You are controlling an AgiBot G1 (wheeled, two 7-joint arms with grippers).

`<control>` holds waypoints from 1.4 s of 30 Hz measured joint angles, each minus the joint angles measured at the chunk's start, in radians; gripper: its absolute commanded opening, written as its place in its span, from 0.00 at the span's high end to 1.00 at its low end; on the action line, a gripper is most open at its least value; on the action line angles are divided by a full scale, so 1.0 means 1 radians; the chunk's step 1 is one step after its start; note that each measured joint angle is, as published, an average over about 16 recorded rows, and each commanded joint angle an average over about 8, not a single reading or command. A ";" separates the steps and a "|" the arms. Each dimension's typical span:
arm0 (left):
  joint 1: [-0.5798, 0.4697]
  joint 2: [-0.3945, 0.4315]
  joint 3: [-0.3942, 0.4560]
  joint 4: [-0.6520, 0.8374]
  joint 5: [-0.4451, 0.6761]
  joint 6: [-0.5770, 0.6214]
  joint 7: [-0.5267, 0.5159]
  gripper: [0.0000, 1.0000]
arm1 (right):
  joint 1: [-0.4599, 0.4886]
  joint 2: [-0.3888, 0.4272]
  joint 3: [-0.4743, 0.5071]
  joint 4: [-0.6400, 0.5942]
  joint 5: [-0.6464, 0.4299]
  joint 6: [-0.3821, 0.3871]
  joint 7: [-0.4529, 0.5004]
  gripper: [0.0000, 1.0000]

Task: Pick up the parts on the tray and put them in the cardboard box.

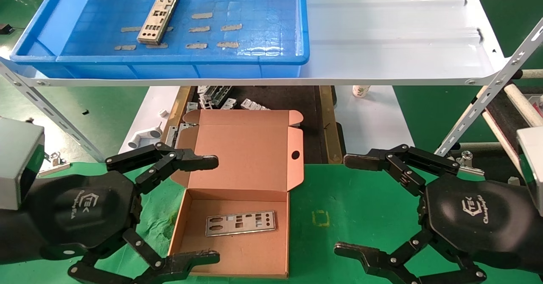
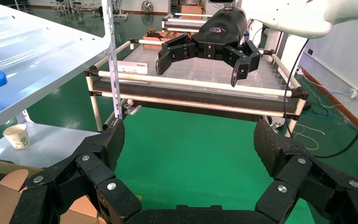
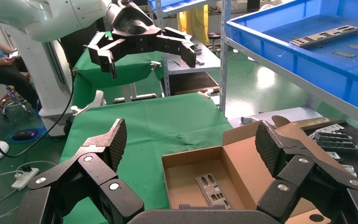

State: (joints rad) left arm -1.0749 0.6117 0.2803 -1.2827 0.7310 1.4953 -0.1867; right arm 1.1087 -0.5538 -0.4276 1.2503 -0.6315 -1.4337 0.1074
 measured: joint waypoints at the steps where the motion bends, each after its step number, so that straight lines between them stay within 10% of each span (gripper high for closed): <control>1: 0.000 0.000 0.000 0.000 0.000 0.000 0.000 0.00 | 0.000 0.000 0.000 0.000 0.000 0.000 0.000 0.00; 13: 0.000 0.000 0.000 0.000 0.000 0.000 0.000 0.00 | 0.000 0.000 0.000 0.000 0.000 0.000 0.000 0.01; 23: -0.006 0.006 -0.003 0.011 0.004 -0.024 -0.003 0.00 | 0.000 0.000 0.000 0.000 0.000 0.000 0.000 1.00; 42: -0.377 0.225 0.062 0.419 0.265 -0.320 0.084 0.00 | 0.000 0.000 0.000 0.000 0.000 0.000 0.000 1.00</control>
State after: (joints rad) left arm -1.4520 0.8370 0.3421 -0.8633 0.9963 1.1754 -0.1027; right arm 1.1088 -0.5538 -0.4276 1.2502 -0.6315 -1.4337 0.1074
